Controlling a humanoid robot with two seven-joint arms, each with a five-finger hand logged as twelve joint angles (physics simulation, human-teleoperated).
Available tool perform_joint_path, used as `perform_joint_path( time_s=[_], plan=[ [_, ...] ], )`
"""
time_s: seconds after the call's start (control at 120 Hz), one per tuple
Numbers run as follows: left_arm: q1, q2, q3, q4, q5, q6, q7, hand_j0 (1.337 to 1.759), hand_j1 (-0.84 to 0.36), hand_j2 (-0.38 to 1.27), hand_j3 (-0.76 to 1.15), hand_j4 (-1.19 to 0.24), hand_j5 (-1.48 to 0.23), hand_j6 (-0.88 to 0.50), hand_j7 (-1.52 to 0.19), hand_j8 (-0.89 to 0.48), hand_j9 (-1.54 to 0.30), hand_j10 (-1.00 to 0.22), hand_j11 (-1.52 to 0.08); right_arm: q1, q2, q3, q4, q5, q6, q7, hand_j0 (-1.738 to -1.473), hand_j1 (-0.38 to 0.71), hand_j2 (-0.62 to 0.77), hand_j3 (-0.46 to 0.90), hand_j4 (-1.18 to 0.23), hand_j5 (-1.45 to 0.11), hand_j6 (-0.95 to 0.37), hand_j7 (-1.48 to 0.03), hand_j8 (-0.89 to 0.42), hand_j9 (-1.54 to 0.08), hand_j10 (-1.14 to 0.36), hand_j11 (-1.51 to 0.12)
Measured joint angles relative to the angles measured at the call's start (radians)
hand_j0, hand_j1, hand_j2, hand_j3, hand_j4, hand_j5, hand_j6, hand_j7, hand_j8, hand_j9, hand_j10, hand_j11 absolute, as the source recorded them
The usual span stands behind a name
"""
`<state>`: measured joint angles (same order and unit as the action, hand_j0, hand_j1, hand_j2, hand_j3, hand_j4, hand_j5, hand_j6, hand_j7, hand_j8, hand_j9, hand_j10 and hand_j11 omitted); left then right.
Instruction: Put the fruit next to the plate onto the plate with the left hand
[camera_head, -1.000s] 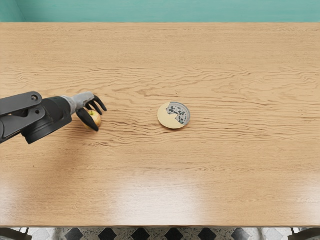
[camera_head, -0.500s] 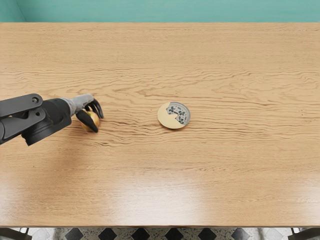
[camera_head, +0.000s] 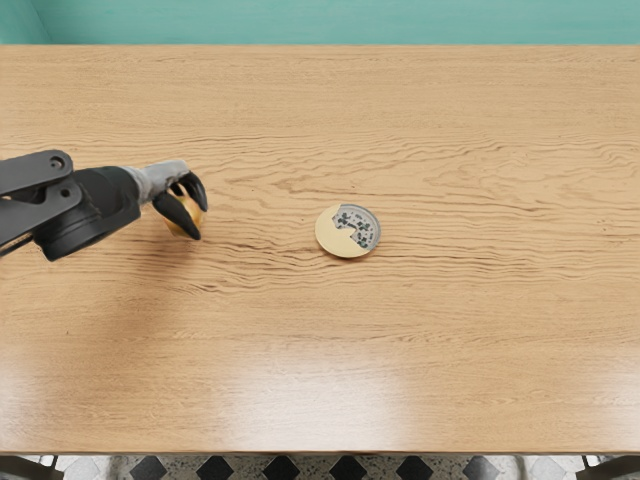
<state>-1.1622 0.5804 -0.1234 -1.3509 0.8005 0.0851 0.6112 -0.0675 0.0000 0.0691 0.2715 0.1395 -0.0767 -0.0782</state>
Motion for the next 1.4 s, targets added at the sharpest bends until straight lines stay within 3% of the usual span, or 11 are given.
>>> perform_joint_path(
  time_s=[0.208, 0.317, 0.483, 0.742, 1.317, 1.4],
  plan=[
    [-0.151, -0.086, 0.01, 0.0, -0.155, -0.029, 0.0, 1.637, -0.43, 0.44, 0.0, -0.83, -1.23, -0.32, -1.24, -0.13, -1.23, -0.33, -1.2, 0.0, 0.0, 0.0, 0.0, 0.0, 0.0, 0.0, -1.658, -0.31, -0.01, 0.0, -0.04, -0.05, -0.04, -0.05, -0.04, -0.05, -0.04, -0.05],
    [-0.194, -0.154, 0.022, 0.003, -0.214, -0.031, -0.001, 1.636, -0.41, 0.42, 0.0, -0.83, -1.23, -0.33, -1.25, -0.15, -1.22, -0.34, -1.21, 0.0, 0.0, 0.0, 0.0, 0.0, 0.0, 0.0, -1.658, -0.31, -0.01, 0.0, -0.04, -0.05, -0.04, -0.05, -0.04, -0.05, -0.04, -0.05],
    [-0.201, -0.245, 0.027, 0.028, -0.253, -0.03, 0.0, 1.636, -0.35, 0.34, 0.0, -0.83, -1.22, -0.38, -1.24, -0.2, -1.21, -0.38, -1.21, 0.0, 0.0, 0.0, 0.0, 0.0, 0.0, 0.0, -1.658, -0.31, -0.01, 0.0, -0.04, -0.05, -0.04, -0.05, -0.04, -0.05, -0.04, -0.05],
    [-0.222, -0.398, 0.032, 0.15, -0.262, -0.033, -0.001, 1.638, -0.32, 0.31, 0.0, -0.83, -1.22, -0.41, -1.22, -0.23, -1.21, -0.4, -1.22, 0.0, 0.0, 0.0, 0.0, 0.0, 0.0, 0.0, -1.658, -0.31, -0.01, 0.0, -0.04, -0.05, -0.04, -0.05, -0.04, -0.05, -0.04, -0.05],
    [-0.204, -0.513, 0.048, 0.296, -0.257, -0.041, -0.001, 1.639, -0.29, 0.28, 0.0, -0.84, -1.2, -0.44, -1.2, -0.25, -1.21, -0.41, -1.22, 0.0, 0.0, 0.0, 0.0, 0.0, 0.0, 0.0, -1.658, -0.31, -0.01, 0.0, -0.04, -0.05, -0.04, -0.05, -0.04, -0.05, -0.04, -0.05],
    [-0.202, -0.532, 0.046, 0.316, -0.258, -0.037, -0.001, 1.642, -0.31, 0.32, 0.0, -0.78, -1.12, -0.46, -1.12, -0.27, -1.12, -0.43, -1.13, 0.0, 0.0, 0.0, 0.0, 0.0, 0.0, 0.0, -1.658, -0.31, -0.01, 0.0, -0.04, -0.05, -0.04, -0.05, -0.04, -0.05, -0.04, -0.05]
  ],
)
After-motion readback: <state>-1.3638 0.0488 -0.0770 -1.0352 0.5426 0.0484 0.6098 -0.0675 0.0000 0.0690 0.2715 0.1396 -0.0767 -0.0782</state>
